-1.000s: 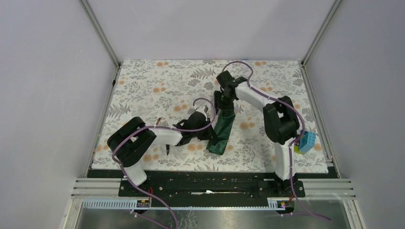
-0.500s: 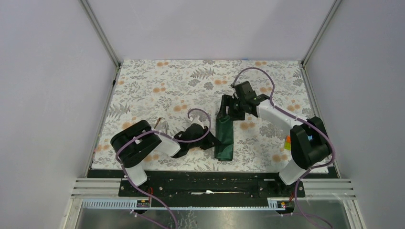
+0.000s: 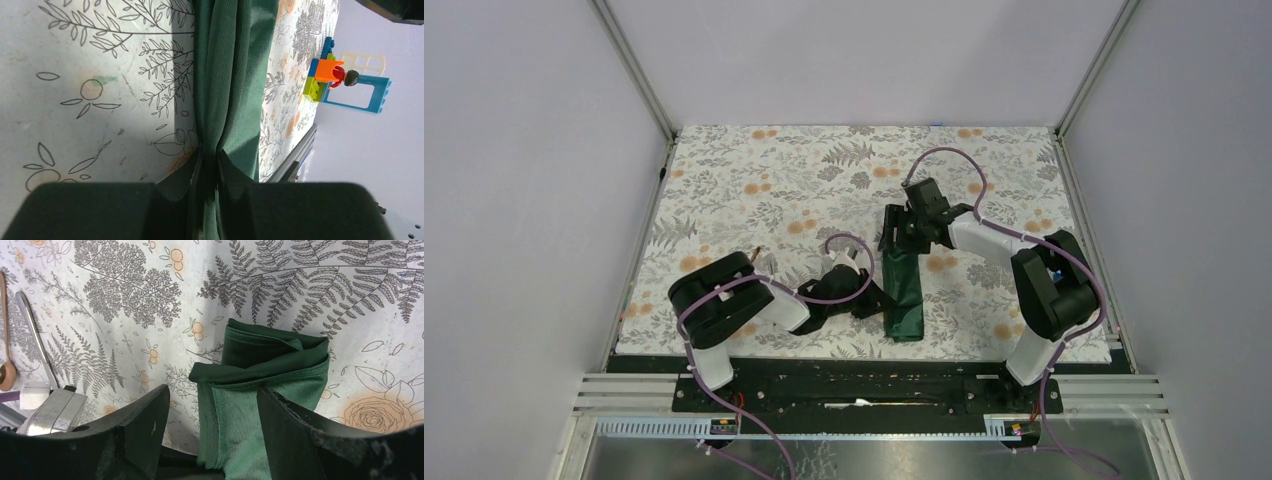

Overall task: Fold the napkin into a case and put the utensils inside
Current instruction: Stuff the top corner of the smaller-rectangle-folded napkin into the folded napkin.

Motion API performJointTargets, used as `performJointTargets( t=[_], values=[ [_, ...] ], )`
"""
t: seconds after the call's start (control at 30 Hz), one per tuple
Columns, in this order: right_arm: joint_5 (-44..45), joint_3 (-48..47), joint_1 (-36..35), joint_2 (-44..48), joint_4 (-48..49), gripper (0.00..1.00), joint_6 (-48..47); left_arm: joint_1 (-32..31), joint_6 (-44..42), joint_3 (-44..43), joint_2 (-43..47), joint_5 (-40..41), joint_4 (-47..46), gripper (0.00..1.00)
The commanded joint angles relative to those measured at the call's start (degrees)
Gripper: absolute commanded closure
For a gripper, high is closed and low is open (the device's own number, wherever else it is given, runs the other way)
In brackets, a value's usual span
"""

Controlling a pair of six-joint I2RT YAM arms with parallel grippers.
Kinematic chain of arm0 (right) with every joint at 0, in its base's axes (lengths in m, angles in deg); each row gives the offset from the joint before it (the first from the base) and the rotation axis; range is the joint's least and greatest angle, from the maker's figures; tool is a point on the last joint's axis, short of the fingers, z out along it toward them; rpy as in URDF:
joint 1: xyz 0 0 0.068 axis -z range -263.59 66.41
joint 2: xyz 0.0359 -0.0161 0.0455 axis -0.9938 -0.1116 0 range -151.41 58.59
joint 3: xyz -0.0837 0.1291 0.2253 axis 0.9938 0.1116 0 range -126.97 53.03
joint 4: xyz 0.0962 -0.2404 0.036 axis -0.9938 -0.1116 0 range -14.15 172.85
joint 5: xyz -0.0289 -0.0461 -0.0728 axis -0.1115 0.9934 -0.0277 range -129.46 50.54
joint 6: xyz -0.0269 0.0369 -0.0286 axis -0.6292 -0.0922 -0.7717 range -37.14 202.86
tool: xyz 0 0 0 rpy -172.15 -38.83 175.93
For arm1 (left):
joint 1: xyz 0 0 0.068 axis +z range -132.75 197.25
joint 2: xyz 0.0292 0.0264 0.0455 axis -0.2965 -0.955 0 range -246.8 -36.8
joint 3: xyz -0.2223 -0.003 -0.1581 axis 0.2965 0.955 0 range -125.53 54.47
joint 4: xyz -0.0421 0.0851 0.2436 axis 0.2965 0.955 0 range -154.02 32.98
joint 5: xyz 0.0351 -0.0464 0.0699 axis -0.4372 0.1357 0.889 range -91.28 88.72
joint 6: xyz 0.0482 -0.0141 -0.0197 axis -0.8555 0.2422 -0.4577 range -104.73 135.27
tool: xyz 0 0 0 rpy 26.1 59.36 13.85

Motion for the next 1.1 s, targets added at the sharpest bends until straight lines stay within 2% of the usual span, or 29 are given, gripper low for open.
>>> performJointTargets(
  t=[0.0, 0.27, 0.87, 1.07],
  values=[
    [5.43, 0.16, -1.13, -0.19, 0.76, 0.29, 1.21, -0.19, -0.33, -1.96, -0.87, 1.67, -0.71, 0.83],
    [9.42, -2.26, -2.12, -3.04, 0.34, 0.38, 2.63, -0.23, -0.55, -2.73, -1.90, 1.22, -0.55, 0.85],
    [15.80, -5.28, -3.87, -3.87, -1.92, 0.38, 5.34, -0.39, -0.42, -2.94, -3.39, 0.66, -1.40, 0.87],
    [15.93, -6.62, -4.00, -5.42, -2.75, 0.48, 6.03, -0.40, -0.42, -2.82, -3.55, 0.61, -1.53, 0.88]
  ],
)
